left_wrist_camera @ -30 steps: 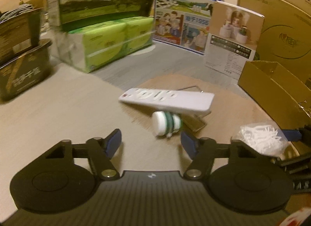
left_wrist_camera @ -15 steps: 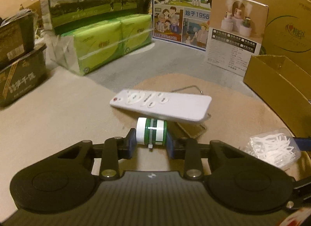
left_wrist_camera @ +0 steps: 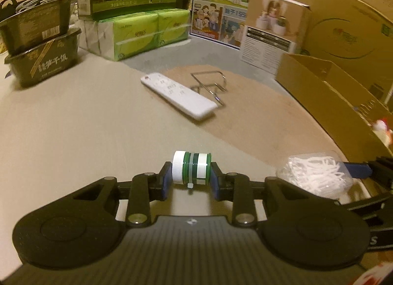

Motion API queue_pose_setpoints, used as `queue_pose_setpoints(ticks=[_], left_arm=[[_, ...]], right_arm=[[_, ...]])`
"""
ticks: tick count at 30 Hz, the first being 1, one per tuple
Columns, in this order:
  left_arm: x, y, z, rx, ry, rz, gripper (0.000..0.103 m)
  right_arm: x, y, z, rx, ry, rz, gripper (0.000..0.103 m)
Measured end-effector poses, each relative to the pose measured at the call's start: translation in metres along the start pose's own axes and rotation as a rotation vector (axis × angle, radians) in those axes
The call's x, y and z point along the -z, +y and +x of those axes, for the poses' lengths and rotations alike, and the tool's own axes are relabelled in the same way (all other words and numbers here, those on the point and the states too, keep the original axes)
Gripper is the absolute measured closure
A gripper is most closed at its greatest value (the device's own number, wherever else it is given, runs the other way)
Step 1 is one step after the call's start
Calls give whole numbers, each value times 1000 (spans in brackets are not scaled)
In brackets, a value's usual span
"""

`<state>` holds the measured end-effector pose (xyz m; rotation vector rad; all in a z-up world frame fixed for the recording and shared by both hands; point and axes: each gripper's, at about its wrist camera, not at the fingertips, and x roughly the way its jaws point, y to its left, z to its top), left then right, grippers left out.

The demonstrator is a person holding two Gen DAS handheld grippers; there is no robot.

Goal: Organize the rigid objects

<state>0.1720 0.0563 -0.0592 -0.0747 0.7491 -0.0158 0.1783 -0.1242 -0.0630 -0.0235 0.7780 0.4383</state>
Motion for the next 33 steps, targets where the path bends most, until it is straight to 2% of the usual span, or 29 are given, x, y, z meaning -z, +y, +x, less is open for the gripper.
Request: queue_pose_setpoints(ticks=[5, 10, 21, 25, 29, 33], left_arm=[[24, -17, -24, 10, 10, 14, 75], [36, -25, -31, -2, 13, 34, 75], [39, -27, -26, -45, -2, 48, 68], [36, -26, -24, -33, -7, 51, 68], [35, -27, -23, -19, 7, 41, 74], [38, -27, -28, -8, 11, 25, 74]], right_arm=[[21, -1, -23, 0, 7, -16, 12], [34, -6, -37, 9, 9, -26, 12], [39, -10, -41, -8, 4, -9, 12], [40, -11, -42, -12, 2, -3, 12], [40, -11, -42, -9, -1, 5, 12], [40, -10, -44, -1, 2, 10, 12]])
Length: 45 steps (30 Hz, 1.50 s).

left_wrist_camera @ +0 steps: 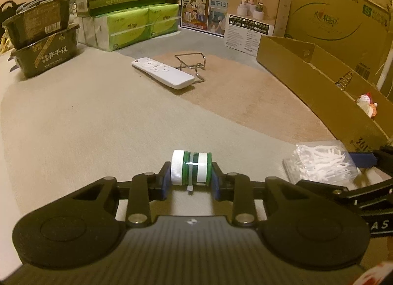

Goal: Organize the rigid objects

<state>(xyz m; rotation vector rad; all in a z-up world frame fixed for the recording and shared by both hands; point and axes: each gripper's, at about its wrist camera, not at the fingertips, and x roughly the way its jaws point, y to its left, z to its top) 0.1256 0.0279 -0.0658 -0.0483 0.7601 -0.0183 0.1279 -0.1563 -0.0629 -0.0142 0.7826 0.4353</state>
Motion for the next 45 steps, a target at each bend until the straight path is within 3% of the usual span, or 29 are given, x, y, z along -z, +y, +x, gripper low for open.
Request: queue_pose_setpoints(ticks=[8, 28, 45], left_arm=[[10, -12, -18, 28, 26, -8, 75], [14, -50, -82, 76, -14, 22, 75], [3, -97, -91, 160, -11, 60, 75]], right_arm=[[-1, 1, -15, -13, 2, 14, 13], [19, -12, -94, 9, -53, 10, 13], [29, -51, -128, 65, -84, 66, 13]])
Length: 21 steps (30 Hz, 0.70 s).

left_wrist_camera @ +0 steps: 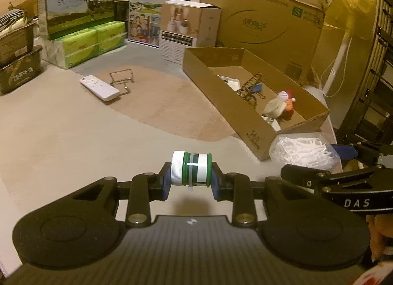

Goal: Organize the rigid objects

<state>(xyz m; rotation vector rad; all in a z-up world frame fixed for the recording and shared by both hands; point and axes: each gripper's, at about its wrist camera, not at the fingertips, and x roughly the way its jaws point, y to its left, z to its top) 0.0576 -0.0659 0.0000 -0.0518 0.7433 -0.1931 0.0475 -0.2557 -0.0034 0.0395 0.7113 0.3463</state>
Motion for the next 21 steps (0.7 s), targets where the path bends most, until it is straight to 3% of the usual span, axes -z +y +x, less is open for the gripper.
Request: queue_pose_setpoints(ticks=[21], left_arm=[[-17, -49, 19, 70, 23, 21, 75]], right_arm=[[-8, -50, -19, 77, -41, 61, 13]])
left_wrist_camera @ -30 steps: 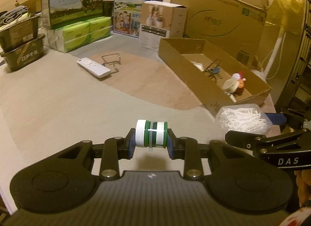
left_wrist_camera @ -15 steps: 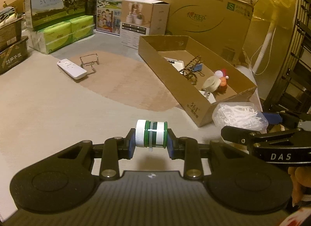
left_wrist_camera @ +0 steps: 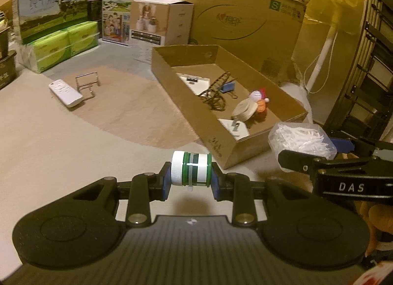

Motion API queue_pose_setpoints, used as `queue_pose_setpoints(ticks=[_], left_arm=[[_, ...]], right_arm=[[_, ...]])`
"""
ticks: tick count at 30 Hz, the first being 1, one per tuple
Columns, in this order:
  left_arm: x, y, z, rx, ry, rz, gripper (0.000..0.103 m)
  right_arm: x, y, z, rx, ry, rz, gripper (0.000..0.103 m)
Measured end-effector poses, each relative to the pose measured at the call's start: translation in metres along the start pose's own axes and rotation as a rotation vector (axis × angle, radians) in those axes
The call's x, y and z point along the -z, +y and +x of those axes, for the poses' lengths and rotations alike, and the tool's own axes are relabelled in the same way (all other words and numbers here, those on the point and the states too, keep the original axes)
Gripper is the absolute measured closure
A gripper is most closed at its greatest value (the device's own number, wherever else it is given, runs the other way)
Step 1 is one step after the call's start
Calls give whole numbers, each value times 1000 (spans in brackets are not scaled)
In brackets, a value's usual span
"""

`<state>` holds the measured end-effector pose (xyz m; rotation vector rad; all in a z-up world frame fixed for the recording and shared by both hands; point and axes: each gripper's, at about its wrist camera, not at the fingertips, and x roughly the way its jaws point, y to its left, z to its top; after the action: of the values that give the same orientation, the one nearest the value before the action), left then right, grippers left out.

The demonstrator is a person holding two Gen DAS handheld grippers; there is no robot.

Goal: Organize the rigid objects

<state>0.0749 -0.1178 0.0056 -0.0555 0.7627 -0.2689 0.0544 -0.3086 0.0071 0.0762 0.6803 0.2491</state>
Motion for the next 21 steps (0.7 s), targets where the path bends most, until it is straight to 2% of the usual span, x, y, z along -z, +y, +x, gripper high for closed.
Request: queue_pose_setpoints(ticks=[11, 21], left_arm=[[-21, -32, 18, 53, -4, 38, 75], [-50, -49, 41, 76, -19, 52, 75]], right_arm=[[-14, -33, 0, 38, -16, 0, 13], [-35, -58, 12, 38, -17, -26, 13]])
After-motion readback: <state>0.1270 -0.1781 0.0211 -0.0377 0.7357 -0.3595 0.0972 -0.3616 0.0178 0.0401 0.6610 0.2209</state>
